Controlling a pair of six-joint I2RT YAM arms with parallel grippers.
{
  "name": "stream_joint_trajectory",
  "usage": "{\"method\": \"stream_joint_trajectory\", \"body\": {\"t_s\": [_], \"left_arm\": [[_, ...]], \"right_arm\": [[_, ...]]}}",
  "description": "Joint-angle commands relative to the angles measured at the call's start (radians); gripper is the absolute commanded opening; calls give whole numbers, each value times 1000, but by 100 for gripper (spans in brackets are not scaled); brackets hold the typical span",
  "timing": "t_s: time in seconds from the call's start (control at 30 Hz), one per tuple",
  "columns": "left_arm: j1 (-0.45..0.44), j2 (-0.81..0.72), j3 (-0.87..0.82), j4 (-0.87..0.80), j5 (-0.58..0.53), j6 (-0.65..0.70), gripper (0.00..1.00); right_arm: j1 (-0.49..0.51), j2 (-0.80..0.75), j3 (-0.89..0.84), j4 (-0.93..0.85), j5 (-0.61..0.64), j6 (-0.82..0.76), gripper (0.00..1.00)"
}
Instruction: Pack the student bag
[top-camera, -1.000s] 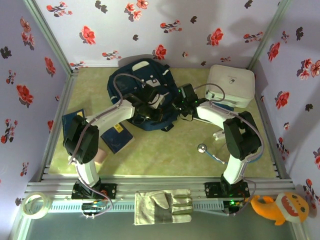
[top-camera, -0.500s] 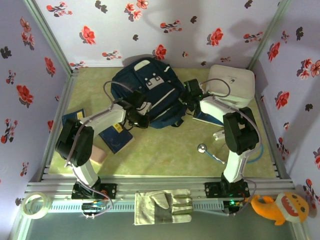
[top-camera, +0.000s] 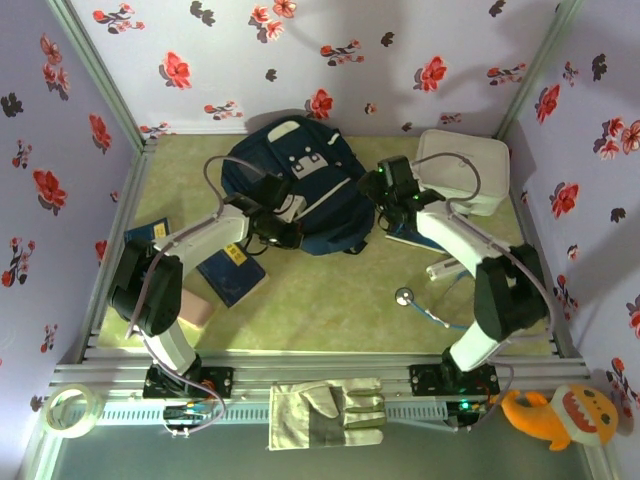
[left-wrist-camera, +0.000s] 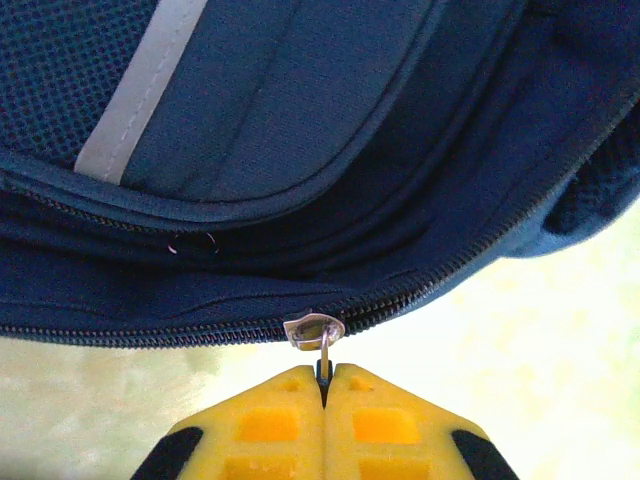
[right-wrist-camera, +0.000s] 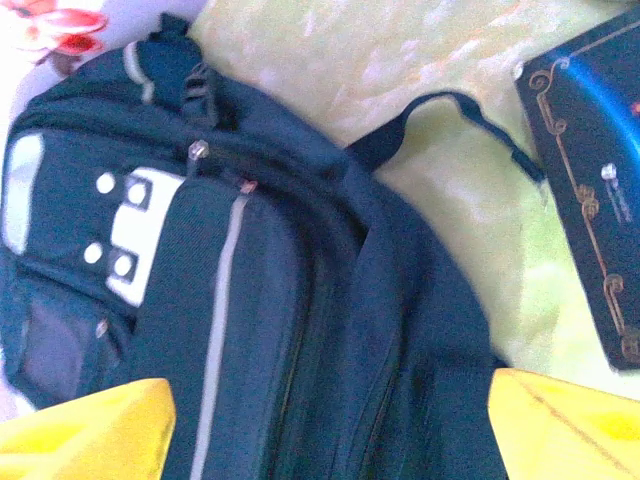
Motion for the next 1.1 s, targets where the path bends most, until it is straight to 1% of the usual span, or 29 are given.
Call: {"method": "stream_joint_trajectory", "body": {"t_s": [0.0,0.17,0.27,0.33,0.47,0.57,0.67,0.83,1.0,1.07], "left_arm": [[-23,-42,41,50,89,19,0],[-33,-20,54,96,100,0,0],[-34,-6,62,108,101,-8,0],[-34,1,64,107,100,-6,0],[-34,13,69,102,100,-6,0],[-34,23,69,104,99,-12,0],[-34,26,68,109,98,-12,0],[-34,23,73,111,81,-10,0],[-32,15,38,104,11,15,0],[-28,8,22,86,-23,35,0]], "right_arm": [[55,-55,-43,-122,61,74,86],[119,-49,-96,-128,23,178,87],[143,-47,-144,-74,24,233,87],[143,-42,-172,-7,21,246,87],[139,10,-143,28,-4,235,89],[133,50,-140,90,-46,239,90],[128,95,-149,142,-83,257,89],[116,147,-154,201,-128,253,76],[98,146,-139,184,-105,187,49],[89,128,-136,167,-78,159,42]]}}
